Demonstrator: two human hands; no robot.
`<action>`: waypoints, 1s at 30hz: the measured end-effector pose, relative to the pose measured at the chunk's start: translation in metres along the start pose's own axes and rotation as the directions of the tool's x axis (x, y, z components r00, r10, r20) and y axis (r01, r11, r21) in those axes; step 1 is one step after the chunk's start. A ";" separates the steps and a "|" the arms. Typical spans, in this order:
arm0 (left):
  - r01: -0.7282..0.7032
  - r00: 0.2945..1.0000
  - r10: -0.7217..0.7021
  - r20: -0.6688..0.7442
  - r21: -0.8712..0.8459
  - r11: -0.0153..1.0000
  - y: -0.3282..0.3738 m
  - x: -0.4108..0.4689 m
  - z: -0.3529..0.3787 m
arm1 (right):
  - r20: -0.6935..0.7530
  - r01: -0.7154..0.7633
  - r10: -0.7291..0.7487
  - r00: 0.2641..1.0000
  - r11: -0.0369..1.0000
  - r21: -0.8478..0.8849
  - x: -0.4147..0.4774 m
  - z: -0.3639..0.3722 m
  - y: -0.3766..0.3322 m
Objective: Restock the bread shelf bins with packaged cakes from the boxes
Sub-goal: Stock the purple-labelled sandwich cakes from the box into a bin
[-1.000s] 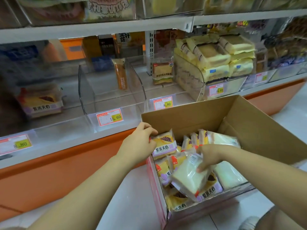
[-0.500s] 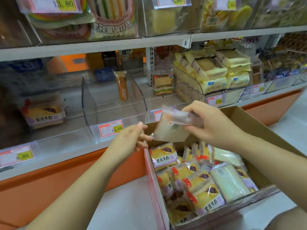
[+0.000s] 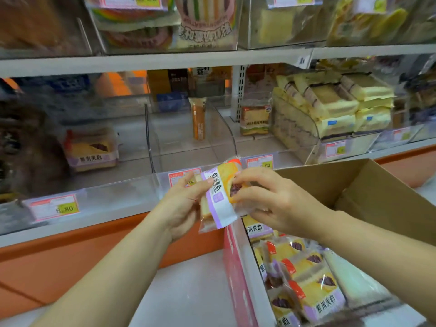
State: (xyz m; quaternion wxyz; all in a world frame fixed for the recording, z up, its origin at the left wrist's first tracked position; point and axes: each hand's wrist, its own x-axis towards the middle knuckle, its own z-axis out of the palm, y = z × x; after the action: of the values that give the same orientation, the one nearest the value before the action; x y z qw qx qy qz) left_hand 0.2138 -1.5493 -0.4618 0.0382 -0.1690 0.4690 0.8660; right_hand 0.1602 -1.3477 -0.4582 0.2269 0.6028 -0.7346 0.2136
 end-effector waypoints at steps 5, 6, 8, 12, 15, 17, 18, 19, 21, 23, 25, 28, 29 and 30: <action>-0.164 0.985 0.170 -0.015 0.194 0.967 0.009 0.004 -0.006 | 0.046 -0.406 0.409 0.911 0.911 -0.067 -0.027 0.006 0.029; -0.191 0.979 0.202 -0.020 0.249 0.950 0.010 0.003 -0.007 | 0.107 -0.555 0.562 0.820 0.827 -0.085 -0.031 0.010 0.036; -0.239 0.965 0.261 -0.027 0.319 0.917 0.012 0.004 -0.009 | 0.290 -0.808 0.800 0.524 0.575 -0.126 -0.038 0.024 0.049; -0.329 0.926 0.377 -0.012 0.462 0.823 0.010 0.007 -0.010 | 0.498 -0.939 0.853 0.157 0.285 -0.193 -0.049 0.059 0.067; -0.374 0.902 0.432 0.025 0.544 0.751 0.011 0.007 -0.010 | 0.546 -0.957 0.835 0.071 0.212 -0.199 -0.057 0.080 0.074; -0.390 0.892 0.450 0.035 0.563 0.728 0.011 0.008 -0.010 | 0.510 -0.976 0.858 0.059 0.157 -0.152 -0.061 0.089 0.079; -0.395 0.890 0.454 0.039 0.564 0.725 0.012 0.009 -0.010 | 0.485 -0.981 0.872 0.062 0.144 -0.133 -0.063 0.093 0.081; -0.400 0.889 0.456 0.044 0.560 0.726 0.011 0.010 -0.010 | 0.471 -0.983 0.880 0.063 0.135 -0.122 -0.065 0.096 0.083; -0.405 0.888 0.458 0.050 0.557 0.725 0.011 0.011 -0.010 | 0.476 -0.986 0.876 0.078 0.137 -0.091 -0.067 0.098 0.083; -0.408 0.886 0.460 0.054 0.561 0.720 0.010 0.010 -0.010 | 0.476 -0.990 0.875 0.088 0.129 -0.053 -0.067 0.098 0.081; -0.409 0.887 0.457 0.059 0.557 0.723 0.009 0.010 -0.010 | 0.458 -0.991 0.881 0.117 0.136 -0.008 -0.069 0.098 0.079; -0.411 0.890 0.452 0.062 0.541 0.734 0.010 0.008 -0.009 | 0.449 -0.985 0.878 0.167 0.171 0.031 -0.069 0.093 0.075; -0.413 0.889 0.453 0.061 0.533 0.738 0.010 0.008 -0.009 | 0.435 -0.981 0.880 0.191 0.189 0.048 -0.068 0.087 0.073; -0.416 0.888 0.456 0.059 0.524 0.743 0.010 0.007 -0.009 | 0.401 -0.972 0.887 0.230 0.231 0.046 -0.065 0.079 0.071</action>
State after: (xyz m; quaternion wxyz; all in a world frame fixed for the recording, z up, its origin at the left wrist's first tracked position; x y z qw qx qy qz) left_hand 0.2069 -1.5634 -0.4606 -0.1379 -0.0694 0.7136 0.6833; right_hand 0.0960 -1.3299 -0.5635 -0.1488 0.0858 -0.9320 0.3192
